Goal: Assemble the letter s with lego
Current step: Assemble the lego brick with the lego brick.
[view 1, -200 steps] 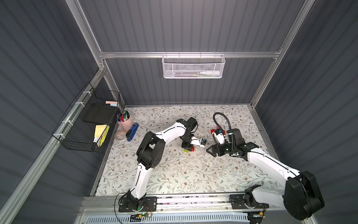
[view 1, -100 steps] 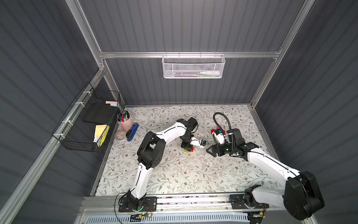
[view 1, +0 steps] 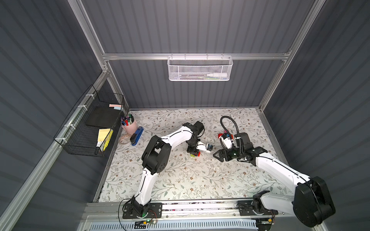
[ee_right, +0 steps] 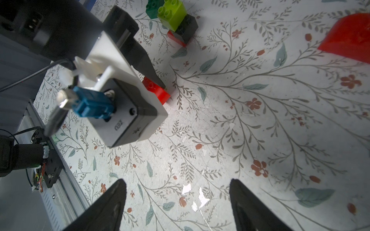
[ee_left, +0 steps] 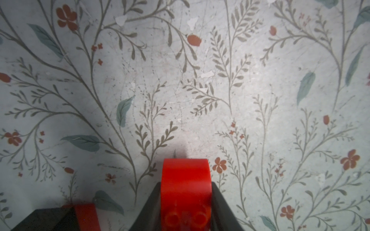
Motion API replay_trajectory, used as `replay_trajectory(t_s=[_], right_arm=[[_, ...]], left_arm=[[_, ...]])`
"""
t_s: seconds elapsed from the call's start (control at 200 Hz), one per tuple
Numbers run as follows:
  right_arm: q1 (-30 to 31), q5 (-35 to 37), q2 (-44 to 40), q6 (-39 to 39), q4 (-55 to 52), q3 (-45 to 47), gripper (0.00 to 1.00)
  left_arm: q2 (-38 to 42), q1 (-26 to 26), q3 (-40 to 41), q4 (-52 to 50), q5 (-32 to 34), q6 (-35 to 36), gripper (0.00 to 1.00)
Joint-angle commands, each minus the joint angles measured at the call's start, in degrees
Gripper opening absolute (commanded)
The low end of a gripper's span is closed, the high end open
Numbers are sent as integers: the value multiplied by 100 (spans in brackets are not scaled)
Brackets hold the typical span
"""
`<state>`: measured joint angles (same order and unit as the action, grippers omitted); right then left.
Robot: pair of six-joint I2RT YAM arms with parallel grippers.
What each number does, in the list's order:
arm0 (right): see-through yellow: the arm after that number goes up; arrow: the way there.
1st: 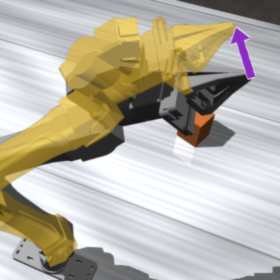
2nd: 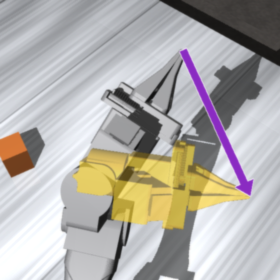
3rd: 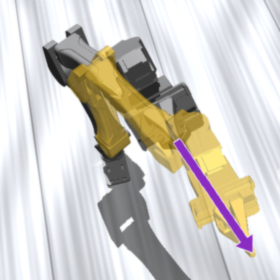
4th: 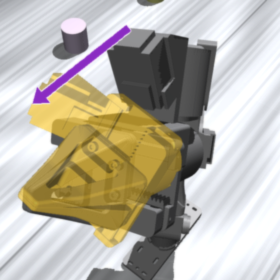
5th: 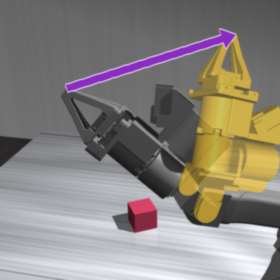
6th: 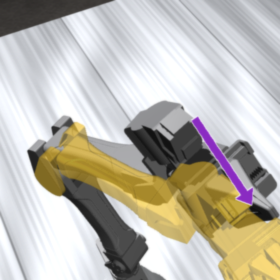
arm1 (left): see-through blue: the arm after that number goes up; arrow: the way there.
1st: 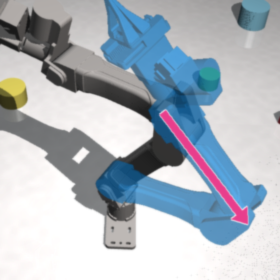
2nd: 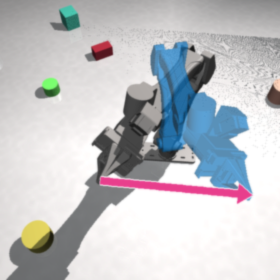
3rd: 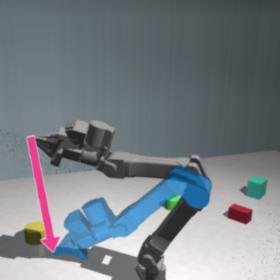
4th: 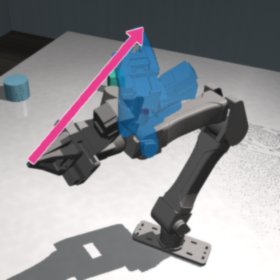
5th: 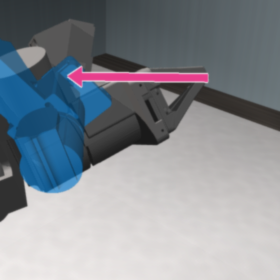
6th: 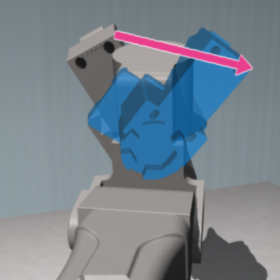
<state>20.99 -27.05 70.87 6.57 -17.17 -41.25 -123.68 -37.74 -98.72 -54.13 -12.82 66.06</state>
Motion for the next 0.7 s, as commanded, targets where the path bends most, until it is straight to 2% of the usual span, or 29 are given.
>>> replay_trajectory(t_s=[0.0,0.32,0.53,0.695], right_arm=[[-34,-108,-25,-45,-7,-136,83],[-42,-196,51,-50,64,-158,83],[-43,-206,18,-55,37,-122,83],[-51,-191,-31,-76,3,-147,83]], left_arm=[[-383,-41,306,52,26,-43,29],[-125,-41,632,496,-452,-392,27],[-119,-7,747,527,-483,-436,26],[-20,22,709,581,-527,-455,31]])
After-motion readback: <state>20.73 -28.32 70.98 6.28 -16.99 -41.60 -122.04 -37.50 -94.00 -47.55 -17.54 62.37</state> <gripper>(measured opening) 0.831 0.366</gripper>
